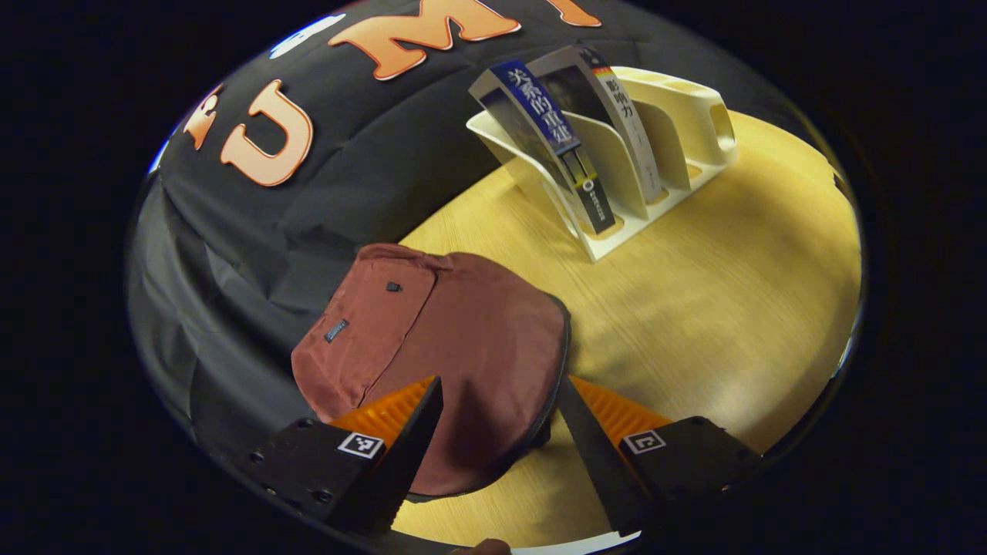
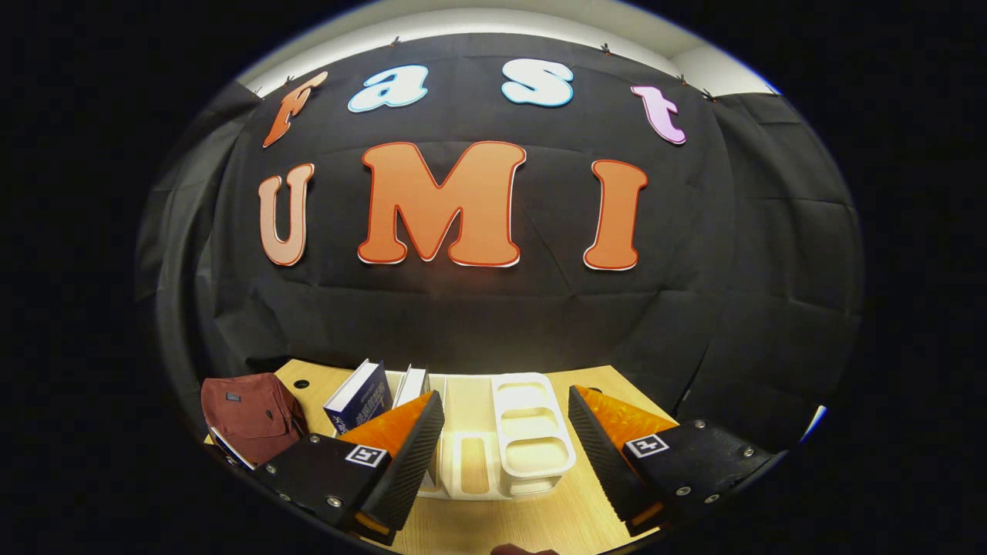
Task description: Open the schoolbag, grab two books from the bookshelf and put them into the schoolbag.
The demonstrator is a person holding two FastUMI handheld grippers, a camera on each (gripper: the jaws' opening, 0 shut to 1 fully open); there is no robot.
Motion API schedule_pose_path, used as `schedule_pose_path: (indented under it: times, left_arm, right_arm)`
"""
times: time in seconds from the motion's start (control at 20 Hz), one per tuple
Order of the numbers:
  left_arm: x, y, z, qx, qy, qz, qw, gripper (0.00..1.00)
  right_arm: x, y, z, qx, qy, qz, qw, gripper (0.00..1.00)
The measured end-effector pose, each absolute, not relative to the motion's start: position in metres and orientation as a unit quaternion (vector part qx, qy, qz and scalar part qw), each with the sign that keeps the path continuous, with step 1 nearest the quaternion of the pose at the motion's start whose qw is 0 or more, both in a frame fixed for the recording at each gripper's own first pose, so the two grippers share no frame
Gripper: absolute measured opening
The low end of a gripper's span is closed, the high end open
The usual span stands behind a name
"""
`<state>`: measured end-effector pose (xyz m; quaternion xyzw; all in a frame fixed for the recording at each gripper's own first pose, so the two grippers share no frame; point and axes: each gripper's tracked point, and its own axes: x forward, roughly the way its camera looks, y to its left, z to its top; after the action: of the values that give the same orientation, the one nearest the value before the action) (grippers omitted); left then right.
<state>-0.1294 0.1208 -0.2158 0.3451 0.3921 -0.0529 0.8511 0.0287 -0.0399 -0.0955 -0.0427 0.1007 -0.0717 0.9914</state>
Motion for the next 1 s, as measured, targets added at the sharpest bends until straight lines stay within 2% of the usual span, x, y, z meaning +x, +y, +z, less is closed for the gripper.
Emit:
schedule_pose_path:
  times: [0.1,0.15,0.2,0.4,0.55,0.6,0.65,0.7,0.75,0.8,0.85,1.0]
  left_arm:
    - [-0.129,0.129,-0.22,0.357,0.398,-0.045,0.844,0.97]
    - [-0.129,0.134,-0.222,0.361,0.402,-0.041,0.84,1.0]
    - [-0.13,0.138,-0.225,0.368,0.403,-0.037,0.837,0.96]
    - [-0.127,0.143,-0.229,0.393,0.403,-0.042,0.825,0.96]
    - [-0.124,0.137,-0.227,0.385,0.407,-0.055,0.826,0.81]
    - [-0.123,0.137,-0.226,0.382,0.409,-0.06,0.826,0.87]
    - [-0.124,0.135,-0.226,0.377,0.42,-0.068,0.823,0.68]
    - [-0.124,0.134,-0.228,0.372,0.43,-0.074,0.819,0.55]
    - [-0.126,0.133,-0.228,0.361,0.44,-0.078,0.818,0.55]
    - [-0.124,0.13,-0.23,0.352,0.448,-0.084,0.817,0.5]
    - [-0.124,0.13,-0.231,0.346,0.455,-0.091,0.816,0.3]
    - [-0.12,0.131,-0.222,0.334,0.466,-0.11,0.812,0.13]
  right_arm:
    - [0.03,-0.038,-0.093,-0.041,0.099,-0.072,0.992,0.96]
    - [0.031,-0.038,-0.094,-0.041,0.098,-0.072,0.992,0.96]
    - [0.031,-0.038,-0.094,-0.043,0.098,-0.073,0.992,0.96]
    - [0.031,-0.033,-0.094,-0.043,0.099,-0.068,0.992,0.96]
    - [0.03,-0.03,-0.093,-0.044,0.098,-0.065,0.992,0.96]
    - [0.031,-0.028,-0.092,-0.043,0.096,-0.064,0.992,0.96]
    - [0.031,-0.027,-0.09,-0.041,0.094,-0.063,0.993,0.96]
    - [0.031,-0.026,-0.089,-0.04,0.093,-0.062,0.993,0.96]
    - [0.031,-0.025,-0.088,-0.041,0.091,-0.062,0.993,0.96]
    - [0.032,-0.025,-0.087,-0.042,0.091,-0.064,0.993,0.96]
    - [0.031,-0.024,-0.087,-0.042,0.092,-0.064,0.993,0.96]
    - [0.031,-0.02,-0.085,-0.04,0.092,-0.065,0.993,0.96]
